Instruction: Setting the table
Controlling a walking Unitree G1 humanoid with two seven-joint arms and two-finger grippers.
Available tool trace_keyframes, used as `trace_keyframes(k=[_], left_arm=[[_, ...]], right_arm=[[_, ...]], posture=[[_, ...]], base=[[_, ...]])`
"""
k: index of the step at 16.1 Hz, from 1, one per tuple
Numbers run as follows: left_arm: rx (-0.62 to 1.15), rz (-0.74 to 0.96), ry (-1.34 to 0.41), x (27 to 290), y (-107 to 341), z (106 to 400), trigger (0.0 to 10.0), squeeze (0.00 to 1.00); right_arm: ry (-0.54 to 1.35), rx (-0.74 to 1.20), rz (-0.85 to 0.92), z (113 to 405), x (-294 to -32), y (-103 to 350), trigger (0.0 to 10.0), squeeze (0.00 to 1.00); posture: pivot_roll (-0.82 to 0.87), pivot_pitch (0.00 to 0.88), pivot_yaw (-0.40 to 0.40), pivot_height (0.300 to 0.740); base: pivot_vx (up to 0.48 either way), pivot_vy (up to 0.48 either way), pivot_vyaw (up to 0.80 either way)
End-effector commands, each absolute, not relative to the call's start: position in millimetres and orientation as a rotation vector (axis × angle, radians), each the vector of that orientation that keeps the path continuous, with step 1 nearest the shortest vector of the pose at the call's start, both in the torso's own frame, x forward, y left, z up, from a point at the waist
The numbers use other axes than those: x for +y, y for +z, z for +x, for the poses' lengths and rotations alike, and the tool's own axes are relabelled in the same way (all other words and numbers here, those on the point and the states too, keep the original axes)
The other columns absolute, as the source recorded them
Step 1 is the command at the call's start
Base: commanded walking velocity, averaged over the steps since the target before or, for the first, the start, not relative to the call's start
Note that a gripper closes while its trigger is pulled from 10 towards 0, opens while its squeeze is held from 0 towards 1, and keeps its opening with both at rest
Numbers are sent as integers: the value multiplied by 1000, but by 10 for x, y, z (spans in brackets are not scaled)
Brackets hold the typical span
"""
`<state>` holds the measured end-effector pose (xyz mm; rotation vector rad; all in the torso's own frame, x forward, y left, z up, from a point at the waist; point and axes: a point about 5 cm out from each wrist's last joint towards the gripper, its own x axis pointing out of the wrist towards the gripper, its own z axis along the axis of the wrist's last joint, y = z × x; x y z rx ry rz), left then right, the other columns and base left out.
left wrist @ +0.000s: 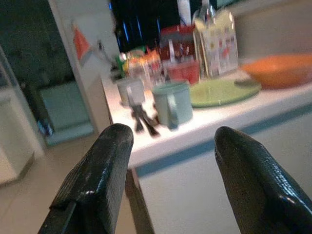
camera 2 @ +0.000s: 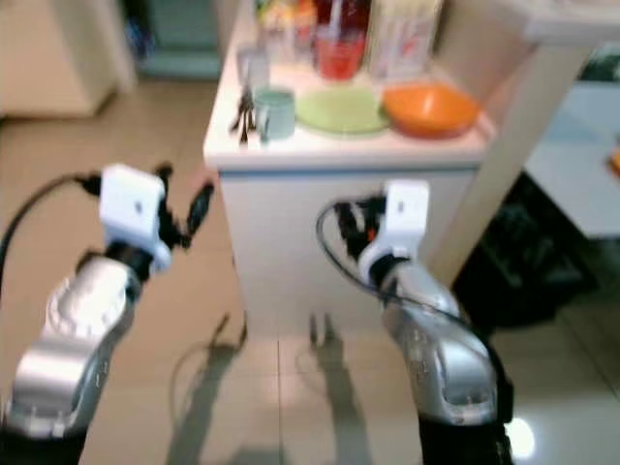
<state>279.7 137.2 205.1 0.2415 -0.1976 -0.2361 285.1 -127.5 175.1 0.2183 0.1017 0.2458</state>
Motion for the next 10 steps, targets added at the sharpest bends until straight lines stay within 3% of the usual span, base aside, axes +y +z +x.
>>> trace_keyframes(k=[1, 7, 10], left_arm=[[-217, 228, -179, 1480, 2102, 2832, 10000, 0], [-234, 198, -168, 1485, 2149, 2865, 10000, 0], [-233, 194, -168, 1491, 2151, 2870, 10000, 0]], right_arm=[[266, 86, 218, 2864, -1209, 1806, 10000, 0], [261, 59, 203, 2888, -1256, 1860, 10000, 0], [265, 56, 201, 2890, -1242, 1866, 10000, 0]], posture=[[17, 0, -31, 740], [22, 0, -31, 740], [22, 0, -29, 740]], base=[[0, 0, -788], [389, -206, 0], [419, 0, 0]])
